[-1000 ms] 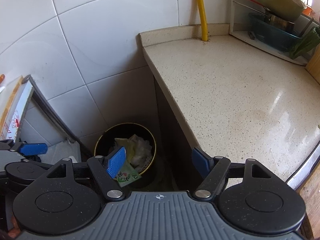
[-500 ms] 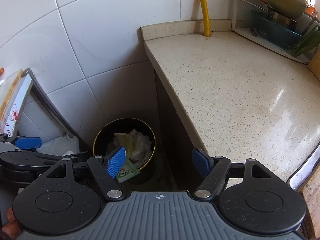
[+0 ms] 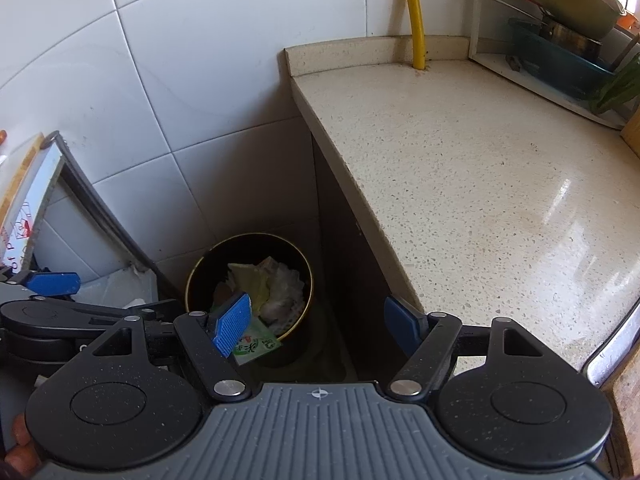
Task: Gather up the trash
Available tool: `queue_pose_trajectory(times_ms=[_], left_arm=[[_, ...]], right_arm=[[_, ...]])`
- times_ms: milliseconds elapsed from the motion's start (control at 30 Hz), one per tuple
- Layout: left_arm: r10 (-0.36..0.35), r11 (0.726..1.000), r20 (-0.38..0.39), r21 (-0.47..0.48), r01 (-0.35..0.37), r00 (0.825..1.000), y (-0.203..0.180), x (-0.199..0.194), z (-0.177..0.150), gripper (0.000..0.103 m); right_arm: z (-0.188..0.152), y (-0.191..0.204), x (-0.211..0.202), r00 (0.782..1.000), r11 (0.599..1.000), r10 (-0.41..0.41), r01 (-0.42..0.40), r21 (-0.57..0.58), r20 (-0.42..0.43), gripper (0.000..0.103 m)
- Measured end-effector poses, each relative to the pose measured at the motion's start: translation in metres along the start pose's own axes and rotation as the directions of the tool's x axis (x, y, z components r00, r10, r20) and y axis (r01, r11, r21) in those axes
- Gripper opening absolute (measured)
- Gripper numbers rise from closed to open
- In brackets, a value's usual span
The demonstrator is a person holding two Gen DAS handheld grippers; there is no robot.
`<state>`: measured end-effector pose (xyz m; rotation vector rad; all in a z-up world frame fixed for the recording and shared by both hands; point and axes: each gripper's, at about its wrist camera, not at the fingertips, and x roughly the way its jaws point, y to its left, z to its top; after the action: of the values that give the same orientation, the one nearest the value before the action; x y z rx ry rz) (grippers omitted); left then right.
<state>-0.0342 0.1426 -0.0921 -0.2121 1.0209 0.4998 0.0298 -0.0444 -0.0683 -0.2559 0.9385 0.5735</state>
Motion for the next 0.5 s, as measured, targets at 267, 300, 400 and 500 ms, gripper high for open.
queue_pose_trajectory(times_ms=[267,300,400,500], left_arm=[[0.019,1.000,0.033,0.010,-0.020,0.999,0.000,-0.003,0.001,0.103],[0.022,1.000,0.039,0.009,-0.022,0.999,0.001,-0.003,0.001,0.103],[0.030,0.999,0.060,0.017,-0.031,0.998,0.001,-0.005,0.002,0.102],[0.037,0.999,0.079,0.023,-0.039,0.996,0.001,-0.007,0.003,0.102]], right_arm=[[0.001,0.000,0.009,1.000,1.000,-0.015,0.015,-0.004,-0.017,0.080],[0.001,0.000,0.010,1.000,1.000,-0.015,0.015,-0.005,-0.019,0.080],[0.001,0.002,0.012,1.000,1.000,-0.018,0.018,-0.009,-0.022,0.080],[0.002,0.002,0.013,1.000,1.000,-0.019,0.019,-0.008,-0.024,0.080]])
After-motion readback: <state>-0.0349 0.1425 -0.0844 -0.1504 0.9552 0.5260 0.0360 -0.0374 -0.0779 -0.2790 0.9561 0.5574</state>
